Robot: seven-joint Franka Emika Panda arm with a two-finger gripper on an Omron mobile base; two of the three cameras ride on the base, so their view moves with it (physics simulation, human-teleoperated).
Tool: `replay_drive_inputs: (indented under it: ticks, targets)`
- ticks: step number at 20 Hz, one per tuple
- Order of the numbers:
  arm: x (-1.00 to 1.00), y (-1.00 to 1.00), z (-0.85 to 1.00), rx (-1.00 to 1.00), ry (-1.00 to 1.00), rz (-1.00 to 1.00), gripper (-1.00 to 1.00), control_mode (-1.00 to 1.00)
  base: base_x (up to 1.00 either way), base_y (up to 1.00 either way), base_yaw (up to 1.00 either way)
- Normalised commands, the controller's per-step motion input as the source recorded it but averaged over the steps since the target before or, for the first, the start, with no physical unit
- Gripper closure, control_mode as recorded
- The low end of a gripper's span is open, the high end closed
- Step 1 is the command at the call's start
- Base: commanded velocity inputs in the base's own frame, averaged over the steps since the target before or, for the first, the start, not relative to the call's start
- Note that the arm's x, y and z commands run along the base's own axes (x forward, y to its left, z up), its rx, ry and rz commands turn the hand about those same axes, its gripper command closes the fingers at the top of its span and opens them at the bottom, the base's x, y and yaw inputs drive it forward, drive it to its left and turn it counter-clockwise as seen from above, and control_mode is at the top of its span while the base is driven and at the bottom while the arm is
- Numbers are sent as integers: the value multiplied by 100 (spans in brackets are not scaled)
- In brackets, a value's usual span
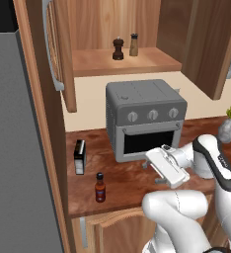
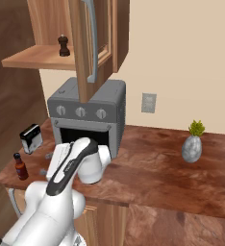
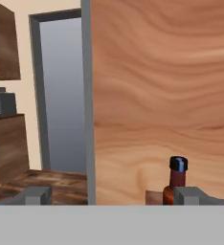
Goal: There are various items on the counter. Only move the condiments/shakers into the cabinet.
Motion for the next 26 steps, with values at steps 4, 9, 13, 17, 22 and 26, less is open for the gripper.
replay_drive_inputs:
  ticks: [4, 9, 13, 17, 22, 26]
  targets:
    - [36, 37, -12, 0, 2, 0, -100, -100, 0, 0, 0]
    - [35, 60, -23, -1, 13, 0, -100, -100, 0, 0, 0]
    - [19, 56, -32, -2, 15, 1, -100, -100, 0, 0, 0]
    - [1, 44, -48, -1, 12, 5, -100, -100, 0, 0, 0]
    - [5, 38, -38, 0, 8, 4, -100, -100, 0, 0, 0]
    - [-9, 19, -20, 0, 1, 3, -100, -100, 0, 0, 0]
